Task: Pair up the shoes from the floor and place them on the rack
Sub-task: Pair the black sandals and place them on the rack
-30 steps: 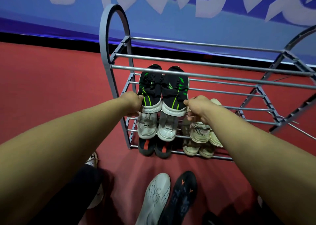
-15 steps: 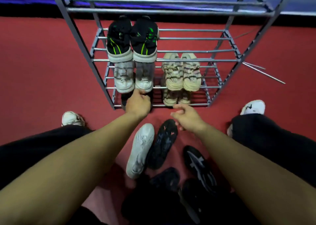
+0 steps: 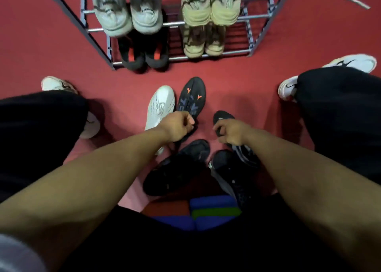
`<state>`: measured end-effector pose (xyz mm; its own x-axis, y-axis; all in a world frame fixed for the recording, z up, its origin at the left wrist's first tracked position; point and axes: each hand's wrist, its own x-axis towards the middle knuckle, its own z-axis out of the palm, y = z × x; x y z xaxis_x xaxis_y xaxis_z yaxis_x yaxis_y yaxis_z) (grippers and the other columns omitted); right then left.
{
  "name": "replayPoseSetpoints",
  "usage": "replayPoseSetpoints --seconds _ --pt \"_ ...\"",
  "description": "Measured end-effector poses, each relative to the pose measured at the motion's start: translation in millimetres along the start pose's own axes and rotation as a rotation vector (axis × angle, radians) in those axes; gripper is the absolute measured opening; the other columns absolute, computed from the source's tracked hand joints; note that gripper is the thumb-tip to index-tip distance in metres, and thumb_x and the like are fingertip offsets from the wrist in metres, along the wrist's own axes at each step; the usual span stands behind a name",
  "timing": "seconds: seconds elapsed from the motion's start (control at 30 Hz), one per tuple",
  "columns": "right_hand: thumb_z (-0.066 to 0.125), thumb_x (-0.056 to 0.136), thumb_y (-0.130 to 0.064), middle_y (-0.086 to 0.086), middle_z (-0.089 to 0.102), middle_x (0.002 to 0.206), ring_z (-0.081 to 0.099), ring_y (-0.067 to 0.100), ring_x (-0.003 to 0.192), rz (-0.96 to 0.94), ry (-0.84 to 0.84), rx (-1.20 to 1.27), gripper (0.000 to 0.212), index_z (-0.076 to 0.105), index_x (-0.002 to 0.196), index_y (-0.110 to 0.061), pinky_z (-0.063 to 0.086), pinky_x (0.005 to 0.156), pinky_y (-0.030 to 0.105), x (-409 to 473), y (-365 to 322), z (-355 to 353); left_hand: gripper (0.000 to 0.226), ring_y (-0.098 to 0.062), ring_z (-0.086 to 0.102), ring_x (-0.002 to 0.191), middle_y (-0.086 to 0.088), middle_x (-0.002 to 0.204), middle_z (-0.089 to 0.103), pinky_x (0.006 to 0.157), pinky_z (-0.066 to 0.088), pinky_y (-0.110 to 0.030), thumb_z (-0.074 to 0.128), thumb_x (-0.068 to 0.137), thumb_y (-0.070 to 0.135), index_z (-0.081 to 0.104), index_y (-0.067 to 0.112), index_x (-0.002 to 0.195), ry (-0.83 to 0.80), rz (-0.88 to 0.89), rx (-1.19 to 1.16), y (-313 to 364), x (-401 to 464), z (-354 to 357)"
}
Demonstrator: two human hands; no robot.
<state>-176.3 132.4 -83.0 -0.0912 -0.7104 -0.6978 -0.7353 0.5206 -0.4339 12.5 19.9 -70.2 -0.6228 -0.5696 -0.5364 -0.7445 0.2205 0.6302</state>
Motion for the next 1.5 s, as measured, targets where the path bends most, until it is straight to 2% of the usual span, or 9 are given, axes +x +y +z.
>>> replayPoseSetpoints --seconds 0.3,0.5,0.67,0.87,1.0,1.1,1.2,1.37,1.5 --pt "0.074 0.081 -0.028 -0.002 0.064 0.104 0.062 0.018 0.101 0.121 -0.021 0.029 0.031 0.064 0.11 -0.024 0.046 0.095 0.026 16 10 16 0.074 -0.041 0.052 0.122 -0.025 0.139 0.044 0.097 0.045 -0.046 0.068 0.081 0.031 0.03 0.0 0.136 -0.358 -0.279 0.451 -61 -20 65" --pt "0.074 0.082 -0.032 0.003 0.062 0.121 0.059 0.021 0.115 0.141 -0.077 0.068 0.049 0.058 0.126 -0.018 0.043 0.101 0.028 13 0 21 0.042 -0.037 0.054 0.122 -0.024 0.133 0.055 0.098 0.041 -0.039 0.048 0.093 0.018 0.042 -0.001 0.13 -0.284 -0.189 0.435 -59 -19 57" --pt "0.074 0.078 -0.042 0.002 0.038 0.152 0.043 0.02 0.134 0.169 -0.197 0.39 0.076 0.039 0.144 -0.033 0.039 0.1 0.031 7 -17 7 0.038 -0.039 0.057 0.117 -0.024 0.128 0.058 0.094 0.044 -0.037 0.043 0.091 0.022 0.041 0.008 0.127 -0.289 -0.057 0.385 -34 -15 37" --pt "0.073 0.076 -0.05 -0.012 0.052 0.127 0.052 0.014 0.12 0.213 -0.127 0.429 0.064 0.05 0.134 -0.037 0.053 0.09 0.036 4 -17 -6 0.034 -0.039 0.059 0.106 -0.022 0.118 0.063 0.083 0.043 -0.038 0.041 0.094 0.022 0.044 0.013 0.126 -0.143 0.143 0.545 19 -4 -17" --pt "0.069 0.083 -0.043 -0.001 0.062 0.122 0.061 0.019 0.109 0.227 -0.025 0.606 0.052 0.052 0.129 -0.025 0.058 0.07 0.034 8 -29 -9 0.028 -0.032 0.055 0.11 -0.004 0.115 0.067 0.097 0.035 -0.043 0.046 0.092 0.029 0.058 0.028 0.117 0.213 0.336 0.74 43 6 -46" --pt "0.06 0.092 -0.04 0.005 0.056 0.126 0.059 0.025 0.101 0.311 0.025 0.782 0.045 0.049 0.13 -0.019 0.058 0.068 0.037 10 -40 -2 0.026 -0.028 0.054 0.109 0.001 0.115 0.066 0.093 0.04 -0.041 0.048 0.088 0.024 0.061 0.029 0.11 0.484 0.26 0.393 54 10 -55" --pt "0.055 0.094 -0.044 0.005 0.053 0.135 0.049 0.018 0.067 0.435 0.078 0.876 0.046 0.049 0.133 -0.02 0.059 0.076 0.043 10 -34 1 0.024 -0.034 0.06 0.105 -0.006 0.11 0.069 0.085 0.049 -0.04 0.047 0.086 0.024 0.058 0.022 0.107 0.521 -0.034 0.102 42 14 -57" --pt "0.053 0.095 -0.042 0.003 0.054 0.134 0.036 0.013 0.053 0.504 0.07 0.969 0.047 0.049 0.134 -0.015 0.058 0.085 0.045 10 -30 -7 0.046 -0.038 0.064 0.102 -0.021 0.111 0.068 0.085 0.051 -0.039 0.048 0.095 0.042 0.063 0.0 0.106 0.086 -0.4 -0.116 -17 12 -28" --pt "0.051 0.094 -0.049 -0.002 0.053 0.13 0.054 0.02 0.081 0.436 0.014 1.047 0.055 0.047 0.137 -0.015 0.058 0.085 0.045 15 -57 -1 0.056 -0.023 0.065 0.082 -0.004 0.105 0.07 0.069 0.053 -0.03 0.041 0.09 0.064 0.06 0.018 0.114 -0.121 -0.459 -0.649 -3 1 5"
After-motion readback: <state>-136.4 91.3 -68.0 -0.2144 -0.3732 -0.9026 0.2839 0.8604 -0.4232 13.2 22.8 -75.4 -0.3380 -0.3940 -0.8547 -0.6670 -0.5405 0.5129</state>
